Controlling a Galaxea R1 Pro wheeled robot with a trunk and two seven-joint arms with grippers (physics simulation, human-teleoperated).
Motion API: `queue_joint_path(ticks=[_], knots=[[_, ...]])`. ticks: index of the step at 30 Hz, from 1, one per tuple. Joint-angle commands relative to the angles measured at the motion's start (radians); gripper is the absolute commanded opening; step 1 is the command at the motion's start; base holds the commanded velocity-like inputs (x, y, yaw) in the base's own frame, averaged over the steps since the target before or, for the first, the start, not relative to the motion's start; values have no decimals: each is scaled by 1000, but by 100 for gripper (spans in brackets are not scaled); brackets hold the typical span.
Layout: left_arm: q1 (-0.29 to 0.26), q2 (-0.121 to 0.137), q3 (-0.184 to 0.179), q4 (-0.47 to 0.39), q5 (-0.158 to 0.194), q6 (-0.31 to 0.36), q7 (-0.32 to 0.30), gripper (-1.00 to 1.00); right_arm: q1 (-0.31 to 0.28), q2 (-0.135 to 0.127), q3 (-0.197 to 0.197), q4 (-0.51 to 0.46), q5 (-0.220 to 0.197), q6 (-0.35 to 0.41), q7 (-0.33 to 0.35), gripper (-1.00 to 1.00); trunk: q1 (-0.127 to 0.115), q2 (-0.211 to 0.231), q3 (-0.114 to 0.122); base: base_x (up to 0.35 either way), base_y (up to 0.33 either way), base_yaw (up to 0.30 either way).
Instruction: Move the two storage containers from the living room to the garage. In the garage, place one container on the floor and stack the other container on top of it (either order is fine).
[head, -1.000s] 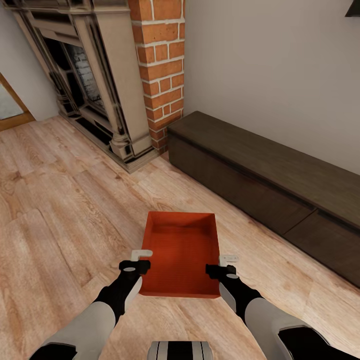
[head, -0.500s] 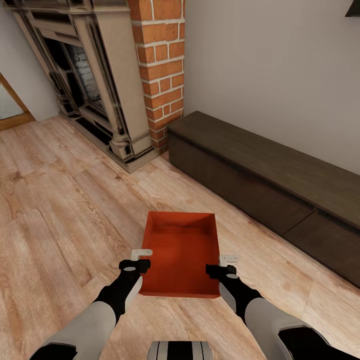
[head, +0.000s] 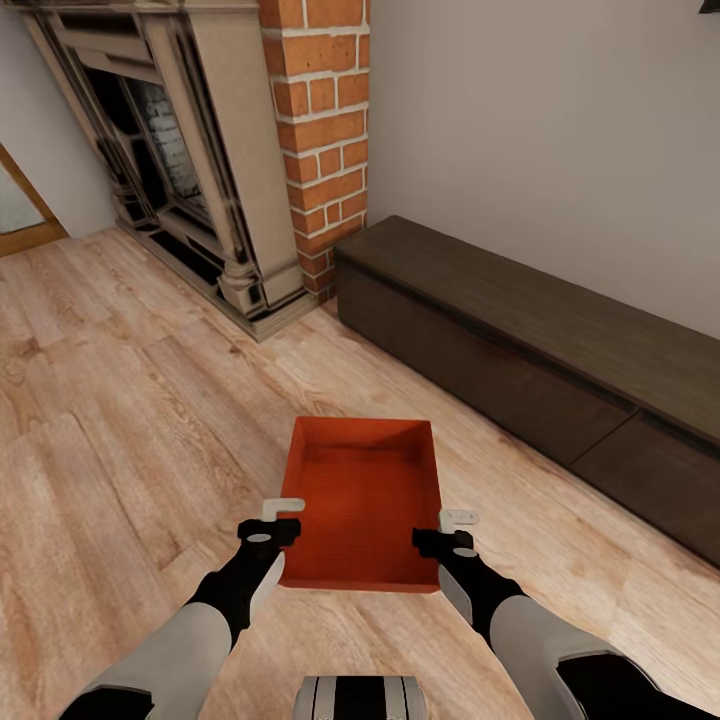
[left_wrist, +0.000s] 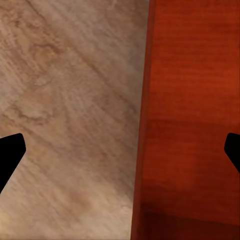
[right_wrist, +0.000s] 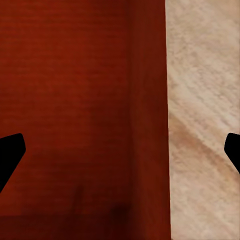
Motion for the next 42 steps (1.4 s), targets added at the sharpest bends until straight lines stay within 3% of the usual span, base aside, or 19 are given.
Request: queue_joint_path(ticks=[1,20,28,42], knots=[[0,1,-6,-2,-2,8,6,100,0,0,7,0,-8,-1,-5,100,0,0,-1,0,0,0],[0,1,-6,-2,-1,8,6,100,0,-2,7,0,-8,-1,0,100,0,0,-1,0,0,0],[0,1,-6,-2,-1,8,6,100,0,-43,7,0,-5,-1,4,100,0,0,-1,0,0,0],[0,1,-6,-2,-1,8,6,100,0,-36,7,0,-7,-3,3,100,0,0,-1,0,0,0]])
